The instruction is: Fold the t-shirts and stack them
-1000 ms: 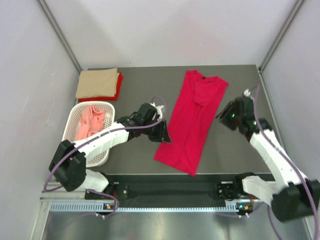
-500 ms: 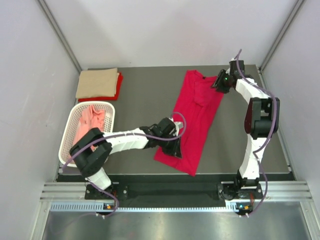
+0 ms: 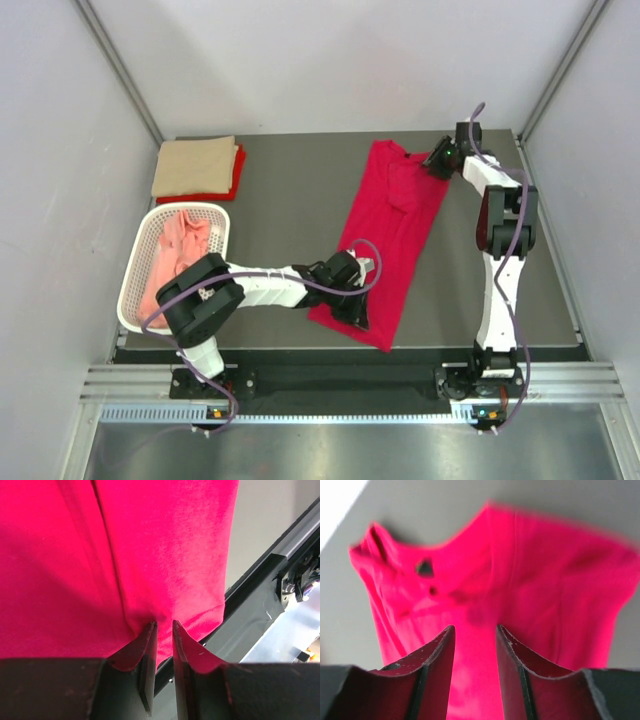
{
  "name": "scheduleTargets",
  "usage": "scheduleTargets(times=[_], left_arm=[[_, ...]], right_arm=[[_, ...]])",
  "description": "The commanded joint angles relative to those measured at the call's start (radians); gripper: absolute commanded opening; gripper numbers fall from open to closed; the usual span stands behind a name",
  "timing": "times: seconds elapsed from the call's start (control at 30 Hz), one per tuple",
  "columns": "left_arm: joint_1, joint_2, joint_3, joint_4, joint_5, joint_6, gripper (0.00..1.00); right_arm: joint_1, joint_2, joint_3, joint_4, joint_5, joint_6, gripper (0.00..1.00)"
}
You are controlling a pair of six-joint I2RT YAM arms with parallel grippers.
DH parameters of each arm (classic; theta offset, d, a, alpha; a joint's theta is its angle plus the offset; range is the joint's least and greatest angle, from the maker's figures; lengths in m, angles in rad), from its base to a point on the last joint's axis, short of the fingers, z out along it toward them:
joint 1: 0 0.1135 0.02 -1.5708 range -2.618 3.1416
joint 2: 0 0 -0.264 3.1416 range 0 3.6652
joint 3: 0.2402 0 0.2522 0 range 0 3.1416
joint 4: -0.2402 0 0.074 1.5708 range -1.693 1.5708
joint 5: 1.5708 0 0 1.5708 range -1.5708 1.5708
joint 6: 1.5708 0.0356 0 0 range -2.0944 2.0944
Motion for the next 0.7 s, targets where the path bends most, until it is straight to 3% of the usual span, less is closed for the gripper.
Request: scheduleTargets(times=[0.0,0.4,0.67], left_arm=[[-0.013,0.029,-0.045,0.03,-0.045,0.007,0.24],[-0.014,0.064,0.045,-0.038,-0.053,0.029,0.24],[-0.014,0.027,0.177,-0.114,-0.027,0.044,0.25]], right_arm=[[-0.032,0.079,0.099,0.038,0.003,0.005,0.39],[-0.068,0.199,0.234,0.082,-0.16,-0.025,0.4],[-0.097,0.136,0.249,0.111,-0.295,-0.062,0.44]])
